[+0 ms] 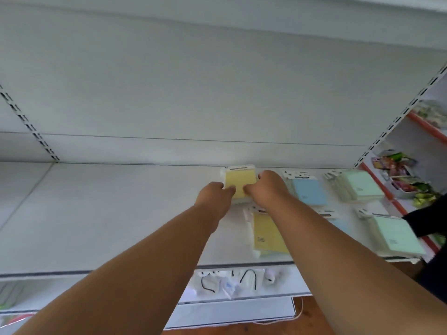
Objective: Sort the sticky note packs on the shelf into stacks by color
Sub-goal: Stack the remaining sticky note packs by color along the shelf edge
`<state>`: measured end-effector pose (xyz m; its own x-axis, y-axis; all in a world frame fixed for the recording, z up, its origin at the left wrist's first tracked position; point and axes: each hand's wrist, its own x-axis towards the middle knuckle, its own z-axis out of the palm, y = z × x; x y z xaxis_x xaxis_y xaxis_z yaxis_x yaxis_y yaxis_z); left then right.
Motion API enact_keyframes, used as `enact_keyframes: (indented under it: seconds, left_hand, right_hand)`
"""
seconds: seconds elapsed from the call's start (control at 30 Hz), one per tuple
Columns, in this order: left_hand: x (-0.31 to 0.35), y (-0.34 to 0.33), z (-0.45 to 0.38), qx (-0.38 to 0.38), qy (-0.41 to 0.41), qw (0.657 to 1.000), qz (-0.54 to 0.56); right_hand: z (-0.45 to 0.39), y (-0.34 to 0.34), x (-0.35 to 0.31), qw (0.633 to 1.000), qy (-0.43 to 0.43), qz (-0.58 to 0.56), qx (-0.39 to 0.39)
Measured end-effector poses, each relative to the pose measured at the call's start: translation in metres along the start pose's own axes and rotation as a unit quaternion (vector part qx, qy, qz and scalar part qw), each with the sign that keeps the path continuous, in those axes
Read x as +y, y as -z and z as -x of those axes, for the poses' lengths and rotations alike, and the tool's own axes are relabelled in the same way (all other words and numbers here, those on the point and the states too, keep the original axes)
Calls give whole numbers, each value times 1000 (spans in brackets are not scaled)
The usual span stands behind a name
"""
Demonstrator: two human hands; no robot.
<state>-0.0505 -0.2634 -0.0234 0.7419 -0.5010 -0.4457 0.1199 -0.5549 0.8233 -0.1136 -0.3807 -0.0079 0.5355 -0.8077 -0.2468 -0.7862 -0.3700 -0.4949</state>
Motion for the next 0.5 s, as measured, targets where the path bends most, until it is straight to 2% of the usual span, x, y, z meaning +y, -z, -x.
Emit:
enact_keyframes:
  seconds: [0.1,0.17,0.33,0.4,0.5]
  left_hand:
    - [-24,49,-1,16,26,993,116]
    - [-45,88,-5,21,16,989,147]
    - [-93,179,4,70,-52,992,94]
    - [-108,207,10,99,-81,991,32]
    - [-126,238,10,142,-125,981,-35]
  right_hand:
    - [21,-27,-37,996,44,-73,-18]
    - [37,-53,-67,988,65,-135,-37]
    - [85,-125,-134,964,55,-248,-78]
    - [101,-150,-157,956,59,-272,-92]
    - [121,-174,-188,946,92,-303,-71]
